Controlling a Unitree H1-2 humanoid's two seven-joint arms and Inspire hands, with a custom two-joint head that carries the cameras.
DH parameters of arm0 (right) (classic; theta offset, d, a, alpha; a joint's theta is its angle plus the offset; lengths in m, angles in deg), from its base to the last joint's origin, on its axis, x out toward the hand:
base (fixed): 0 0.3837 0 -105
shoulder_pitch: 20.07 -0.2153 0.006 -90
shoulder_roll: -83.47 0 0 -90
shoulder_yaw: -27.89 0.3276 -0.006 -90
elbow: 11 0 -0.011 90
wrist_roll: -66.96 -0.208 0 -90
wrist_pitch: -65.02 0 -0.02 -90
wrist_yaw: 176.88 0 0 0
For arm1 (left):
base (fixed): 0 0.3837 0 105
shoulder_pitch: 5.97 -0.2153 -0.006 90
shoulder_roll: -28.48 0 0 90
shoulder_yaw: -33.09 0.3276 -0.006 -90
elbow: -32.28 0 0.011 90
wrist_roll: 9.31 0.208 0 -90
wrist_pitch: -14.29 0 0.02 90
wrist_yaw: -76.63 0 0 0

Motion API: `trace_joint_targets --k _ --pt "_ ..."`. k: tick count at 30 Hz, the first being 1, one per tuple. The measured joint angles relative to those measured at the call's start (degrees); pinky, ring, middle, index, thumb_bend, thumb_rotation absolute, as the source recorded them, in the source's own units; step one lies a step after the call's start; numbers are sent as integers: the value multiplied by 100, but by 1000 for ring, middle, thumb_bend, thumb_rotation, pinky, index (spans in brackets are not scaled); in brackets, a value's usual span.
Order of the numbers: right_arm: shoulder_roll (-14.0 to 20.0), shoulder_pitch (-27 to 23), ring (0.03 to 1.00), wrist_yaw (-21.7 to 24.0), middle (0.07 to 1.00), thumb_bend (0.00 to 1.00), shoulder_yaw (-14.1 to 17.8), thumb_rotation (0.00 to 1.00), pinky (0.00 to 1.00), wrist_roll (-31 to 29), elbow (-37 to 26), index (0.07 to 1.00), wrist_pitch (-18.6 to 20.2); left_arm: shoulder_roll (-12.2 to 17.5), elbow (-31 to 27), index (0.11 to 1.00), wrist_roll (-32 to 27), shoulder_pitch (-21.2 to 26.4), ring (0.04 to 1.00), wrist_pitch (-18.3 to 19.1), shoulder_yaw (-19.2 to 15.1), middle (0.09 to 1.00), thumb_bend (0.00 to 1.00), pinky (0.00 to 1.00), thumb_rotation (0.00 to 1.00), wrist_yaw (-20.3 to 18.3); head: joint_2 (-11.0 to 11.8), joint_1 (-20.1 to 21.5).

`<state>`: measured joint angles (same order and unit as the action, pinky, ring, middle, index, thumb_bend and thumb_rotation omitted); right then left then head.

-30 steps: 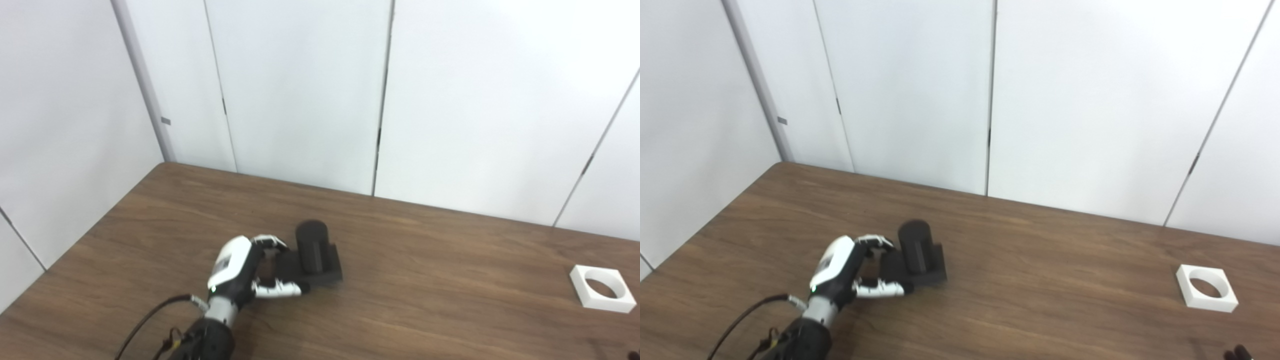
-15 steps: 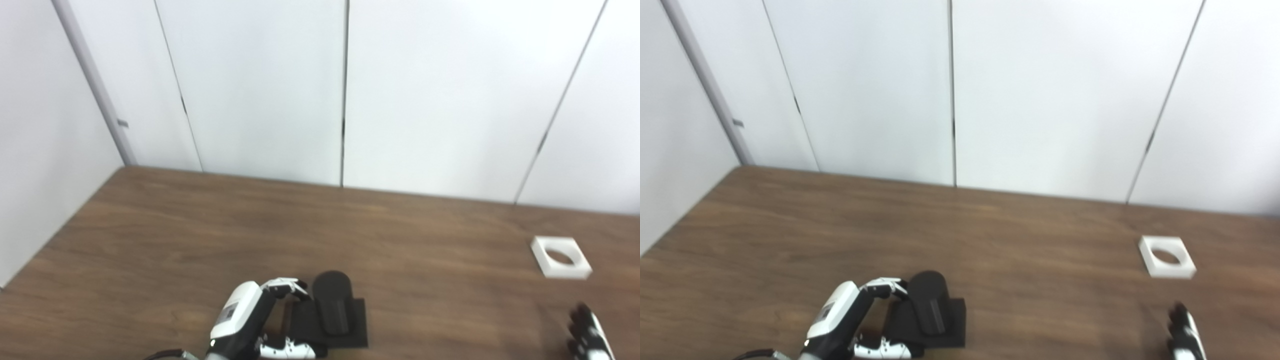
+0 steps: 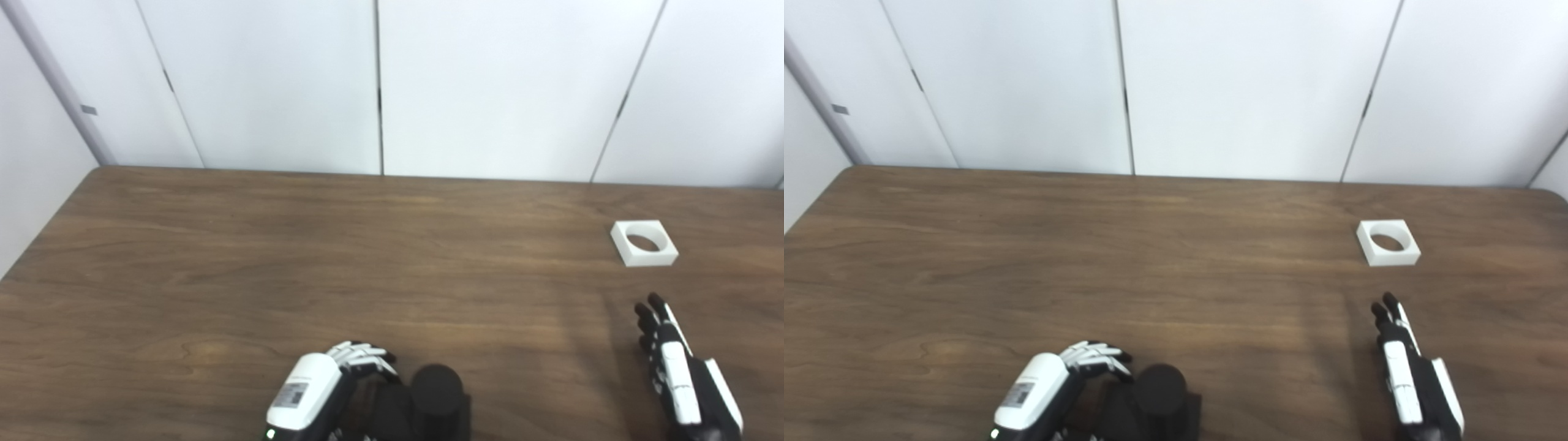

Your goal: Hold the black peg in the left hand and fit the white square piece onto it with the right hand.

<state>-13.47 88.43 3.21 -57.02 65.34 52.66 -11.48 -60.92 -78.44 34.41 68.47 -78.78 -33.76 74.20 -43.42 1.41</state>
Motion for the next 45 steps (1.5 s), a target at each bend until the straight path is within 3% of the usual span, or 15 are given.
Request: trace_joint_targets --k 6,16,24,28,31,33,34,39,45 --pt "-13 -7 987 -1 959 577 -14 1000 1000 18 -130 980 221 -11 2 484 114 5 842 -8 11 776 520 949 45 -67 -114 88" --pt "-19 -20 986 -1 950 583 -31 1000 1000 37 -275 976 421 43 2 485 227 58 843 20 -3 769 520 936 46 -257 -299 351" --pt "-22 -74 968 -36 938 550 -124 999 1000 142 -297 952 459 49 -3 484 213 70 841 -2 -70 765 520 933 45 -342 -466 817" --pt "18 -207 952 -59 919 544 -156 789 989 459 -384 916 690 83 6 484 164 95 835 -63 -101 763 520 911 45 -378 -483 879" --pt "134 -422 936 -30 921 601 -194 527 930 929 -514 902 921 120 47 484 135 144 828 -174 -125 759 520 895 45 -384 -483 966" --pt "414 -613 912 103 915 642 -217 406 874 1170 -530 895 1059 133 66 484 131 180 828 -198 -134 759 520 894 45 -396 -475 1071" --pt "635 -717 924 183 921 679 -216 349 899 1297 -530 892 1107 136 72 484 130 195 828 -207 -138 758 520 894 45 -408 -466 1133" --pt "1391 -1124 953 573 930 771 -222 259 959 1941 -531 864 1330 155 91 484 107 193 823 -259 -174 752 520 890 45 -412 -396 1362" --pt "1585 -1717 963 1196 952 827 -165 222 909 2649 -300 870 1365 177 173 484 106 212 817 -419 -205 746 520 869 45 -380 -27 1661"
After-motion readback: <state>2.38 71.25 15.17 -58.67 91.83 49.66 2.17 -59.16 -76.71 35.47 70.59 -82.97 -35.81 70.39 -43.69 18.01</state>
